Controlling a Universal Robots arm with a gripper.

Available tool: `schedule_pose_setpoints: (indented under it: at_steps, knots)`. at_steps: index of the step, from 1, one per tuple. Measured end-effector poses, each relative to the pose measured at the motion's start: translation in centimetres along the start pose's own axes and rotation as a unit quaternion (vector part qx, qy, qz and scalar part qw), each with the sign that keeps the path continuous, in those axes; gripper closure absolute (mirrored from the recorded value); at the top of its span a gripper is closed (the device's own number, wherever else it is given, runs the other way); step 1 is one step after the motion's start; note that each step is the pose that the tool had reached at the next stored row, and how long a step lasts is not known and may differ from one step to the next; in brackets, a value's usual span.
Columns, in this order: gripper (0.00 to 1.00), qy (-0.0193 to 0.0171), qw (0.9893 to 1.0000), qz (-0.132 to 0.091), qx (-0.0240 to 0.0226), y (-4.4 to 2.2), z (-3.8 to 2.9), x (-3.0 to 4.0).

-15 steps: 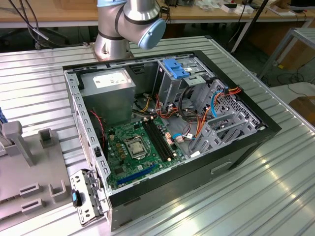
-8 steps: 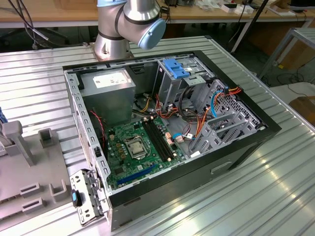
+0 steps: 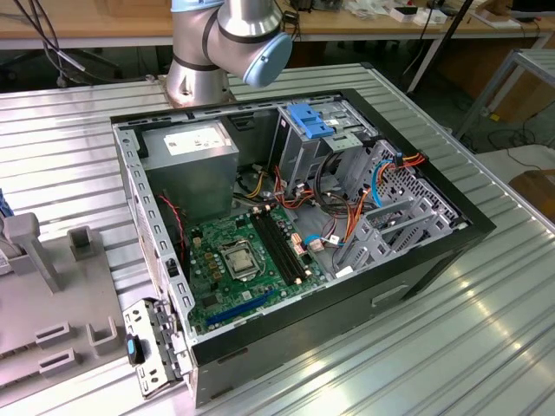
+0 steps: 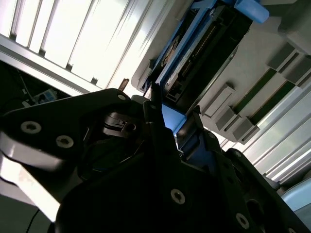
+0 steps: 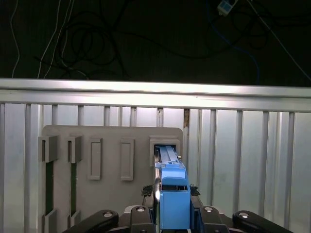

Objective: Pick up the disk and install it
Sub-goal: 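Pick up the disk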

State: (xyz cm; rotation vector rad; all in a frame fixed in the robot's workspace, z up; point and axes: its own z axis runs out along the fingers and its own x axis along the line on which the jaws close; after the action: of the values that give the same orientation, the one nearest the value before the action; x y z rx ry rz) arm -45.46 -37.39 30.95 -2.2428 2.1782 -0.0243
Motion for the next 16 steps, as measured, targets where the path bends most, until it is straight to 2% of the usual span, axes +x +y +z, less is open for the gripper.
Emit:
schedule_pose_setpoints:
  at_steps: [16]
  knots:
    - [0.63,0.0001,1.0000,0.000,0.0000,0.00,-0.04,0.00]
